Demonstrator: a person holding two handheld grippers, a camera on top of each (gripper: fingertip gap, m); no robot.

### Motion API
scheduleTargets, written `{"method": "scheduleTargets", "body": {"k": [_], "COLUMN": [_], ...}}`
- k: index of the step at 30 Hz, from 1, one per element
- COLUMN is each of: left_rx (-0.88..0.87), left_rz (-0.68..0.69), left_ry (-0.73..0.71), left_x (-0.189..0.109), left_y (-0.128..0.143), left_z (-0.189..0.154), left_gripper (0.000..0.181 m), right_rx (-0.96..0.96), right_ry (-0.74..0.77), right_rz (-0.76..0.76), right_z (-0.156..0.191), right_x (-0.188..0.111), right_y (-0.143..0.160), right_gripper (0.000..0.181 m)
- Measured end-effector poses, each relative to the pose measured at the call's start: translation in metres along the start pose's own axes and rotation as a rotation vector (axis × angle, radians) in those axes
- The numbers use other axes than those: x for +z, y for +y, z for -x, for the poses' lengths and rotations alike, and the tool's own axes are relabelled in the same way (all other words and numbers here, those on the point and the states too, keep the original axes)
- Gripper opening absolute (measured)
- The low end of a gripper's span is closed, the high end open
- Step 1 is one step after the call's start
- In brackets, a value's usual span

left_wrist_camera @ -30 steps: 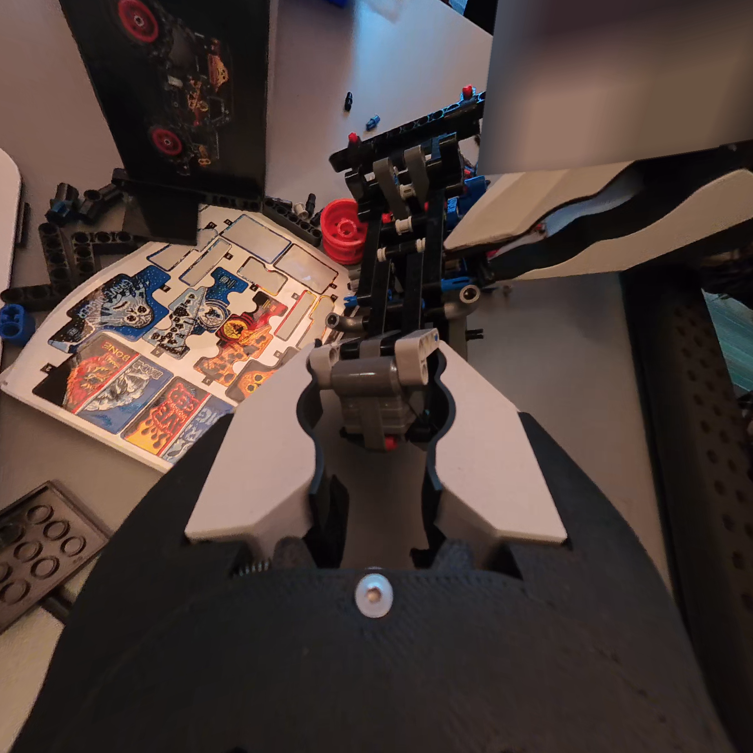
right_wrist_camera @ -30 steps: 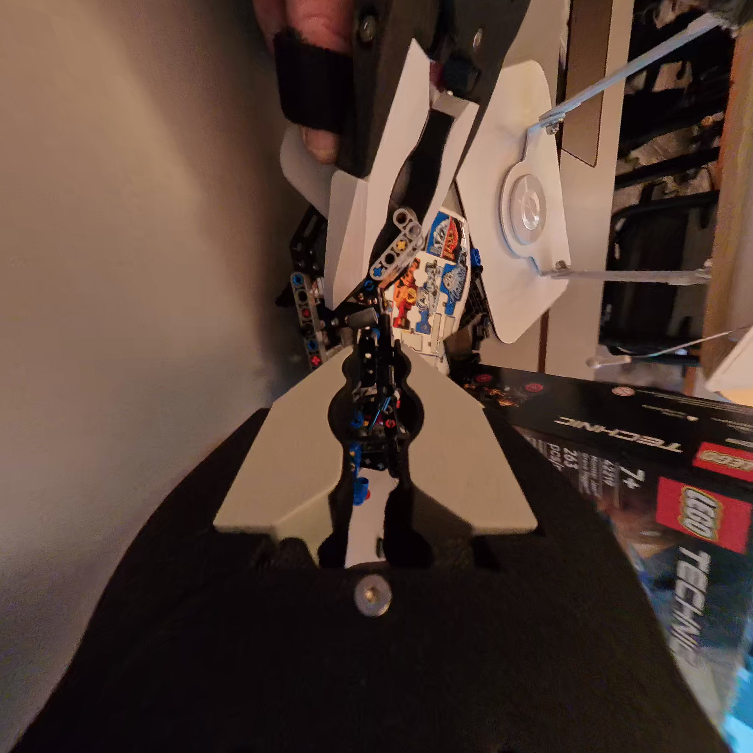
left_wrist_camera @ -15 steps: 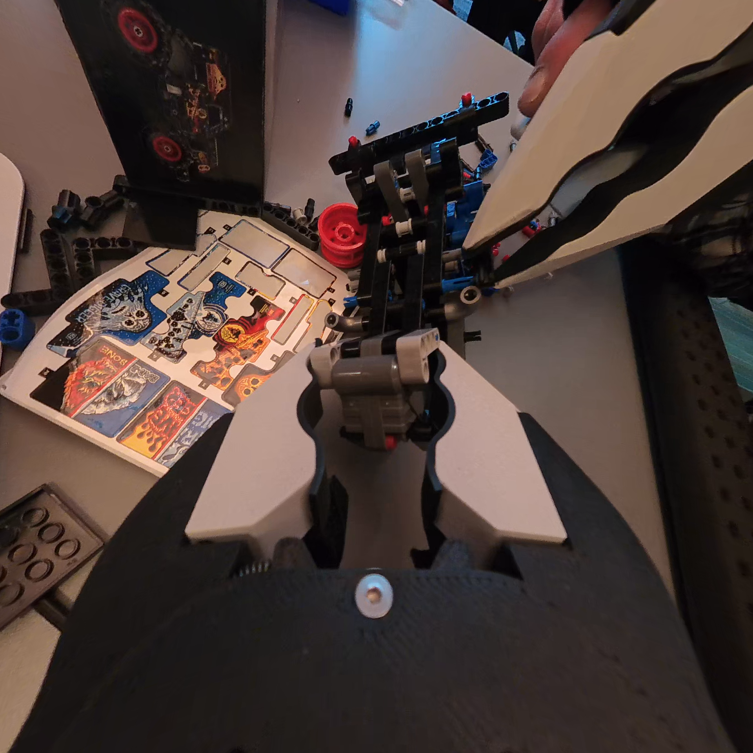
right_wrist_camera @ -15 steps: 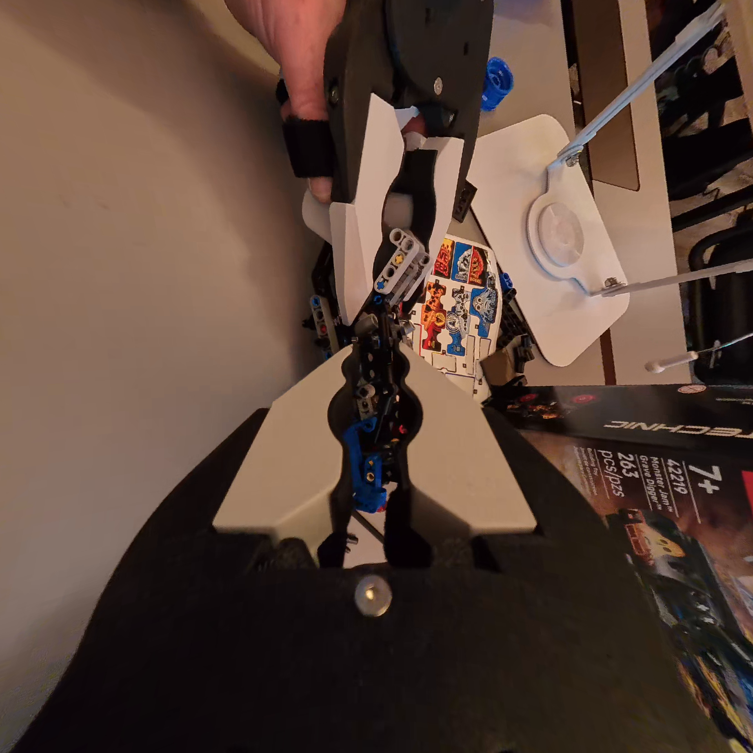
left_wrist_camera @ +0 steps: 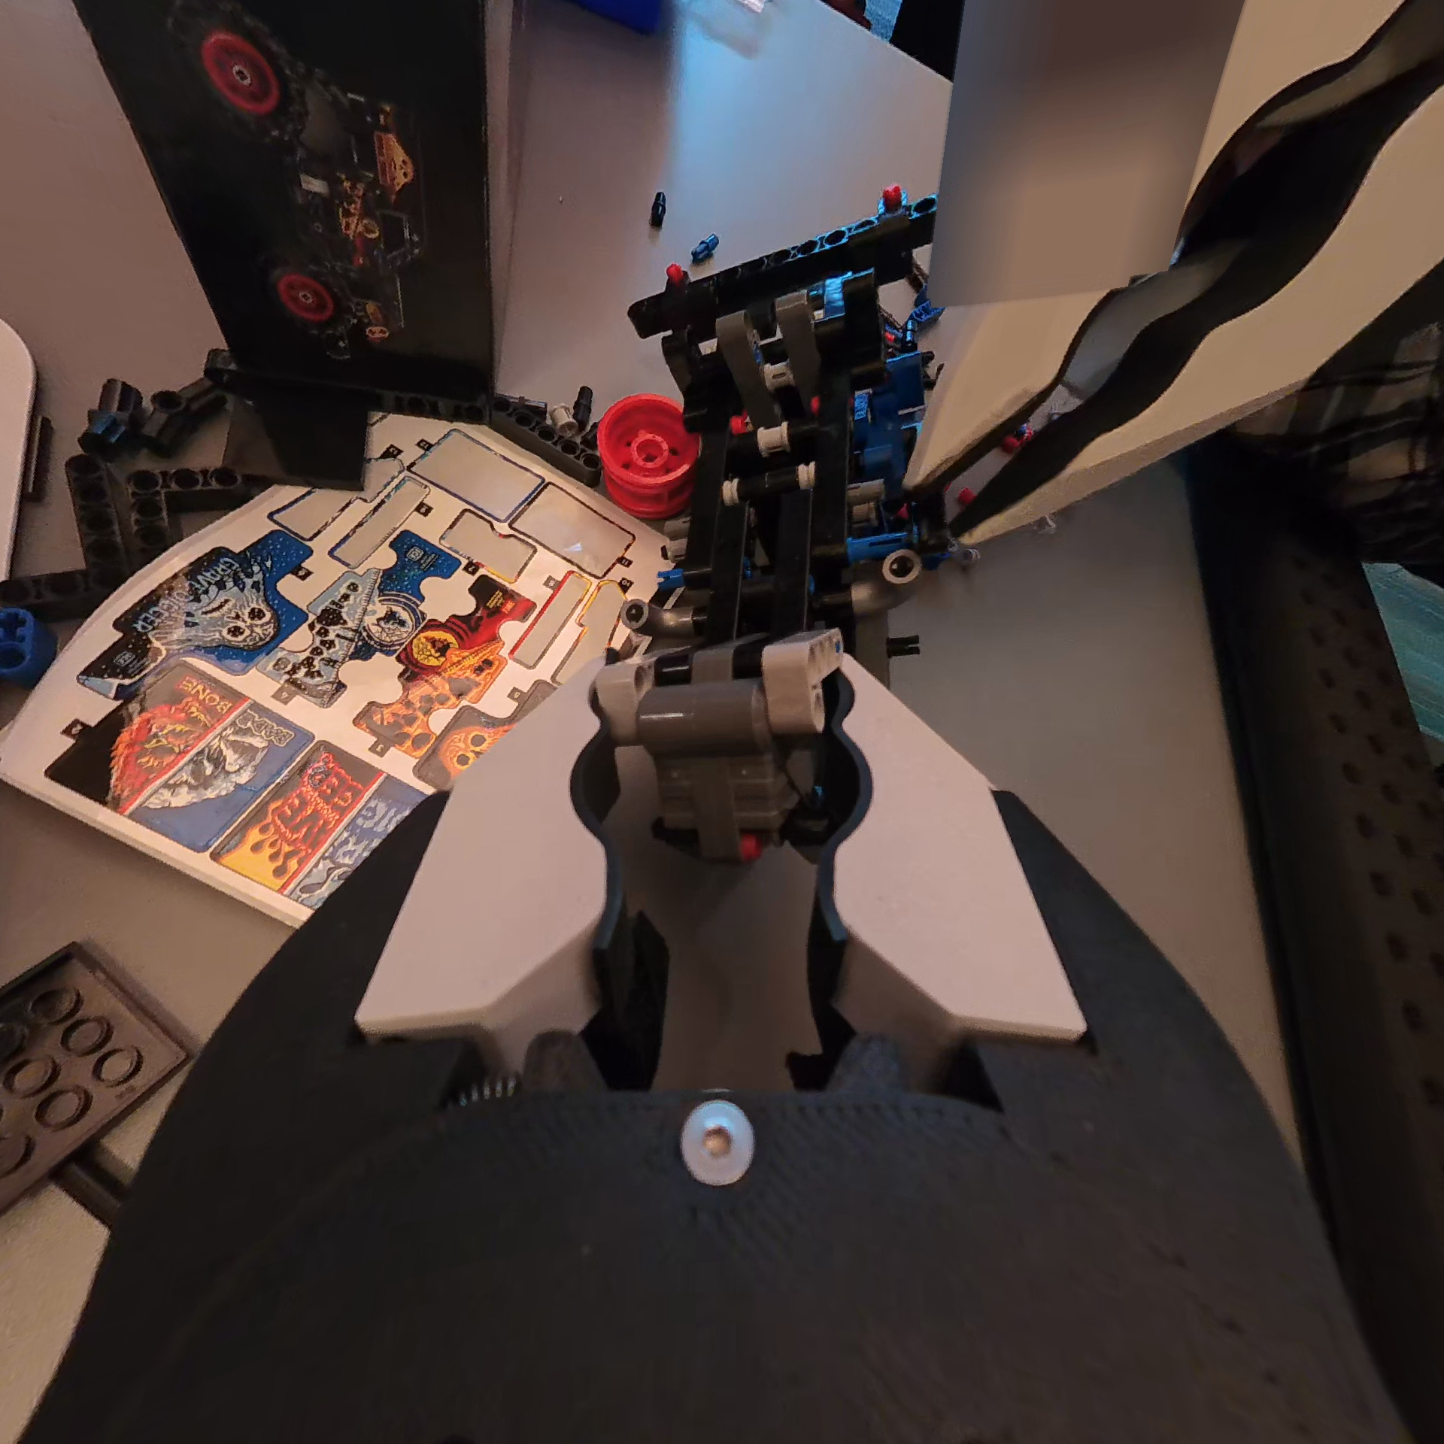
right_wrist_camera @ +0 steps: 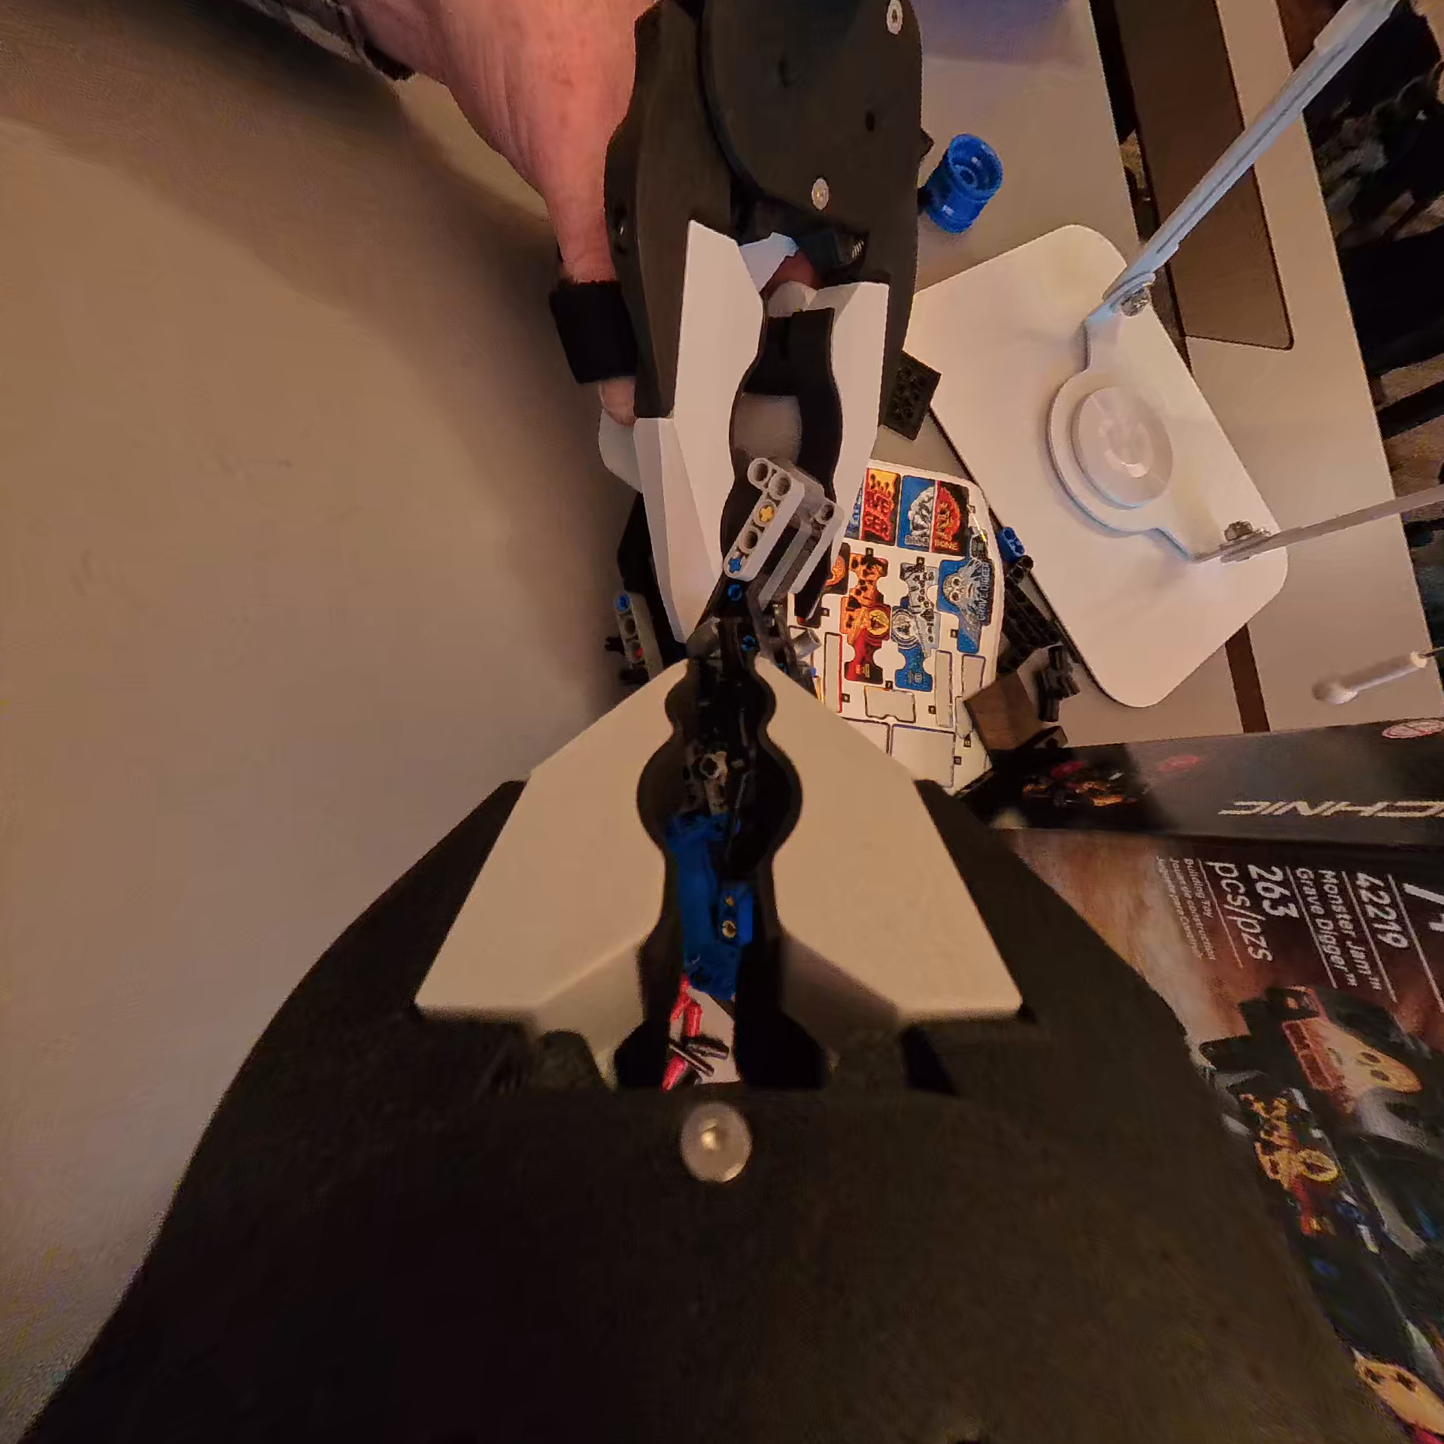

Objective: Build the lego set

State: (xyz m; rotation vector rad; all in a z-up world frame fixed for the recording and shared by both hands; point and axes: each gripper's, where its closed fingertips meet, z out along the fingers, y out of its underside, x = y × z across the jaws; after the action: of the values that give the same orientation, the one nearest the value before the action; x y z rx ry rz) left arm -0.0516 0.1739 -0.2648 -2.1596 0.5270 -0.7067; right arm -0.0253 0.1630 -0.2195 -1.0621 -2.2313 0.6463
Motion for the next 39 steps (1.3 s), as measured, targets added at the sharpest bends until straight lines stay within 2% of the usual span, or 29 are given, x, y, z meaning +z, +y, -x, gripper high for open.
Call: {"method": "scheduleTargets", "body": {"k": [9,13,30,39], "left_rx": [-0.002,-0.004,-0.02,0.018], "left_rz": [-0.004,-0.004,-0.028,-0.019], "left_ry": [0.0,0.0,0.026,-0.002], "left_x": [0.0,0.0,-0.003,-0.007], "left_y": [0.0,0.0,-0.003,-0.003], "left_z": [-0.001,-0.001,-0.005,-0.008], "left_gripper": [0.048,0.048,0.043,0.04], "right_rx": [-0.031,-0.091,-0.133,-0.15], "right_ry": [0.016,0.031,0.084,0.124], "right_rz": [0.018,0.029,0.106,0.118], "right_z": [0.001,0.003,-0.004,-0.008], "right_x": [0.002,0.0,0.005,-0.005], "right_y": [0.0,0.001,0.008,0.018], "right_gripper": [0.007,0.014,0.011,0.017]}}
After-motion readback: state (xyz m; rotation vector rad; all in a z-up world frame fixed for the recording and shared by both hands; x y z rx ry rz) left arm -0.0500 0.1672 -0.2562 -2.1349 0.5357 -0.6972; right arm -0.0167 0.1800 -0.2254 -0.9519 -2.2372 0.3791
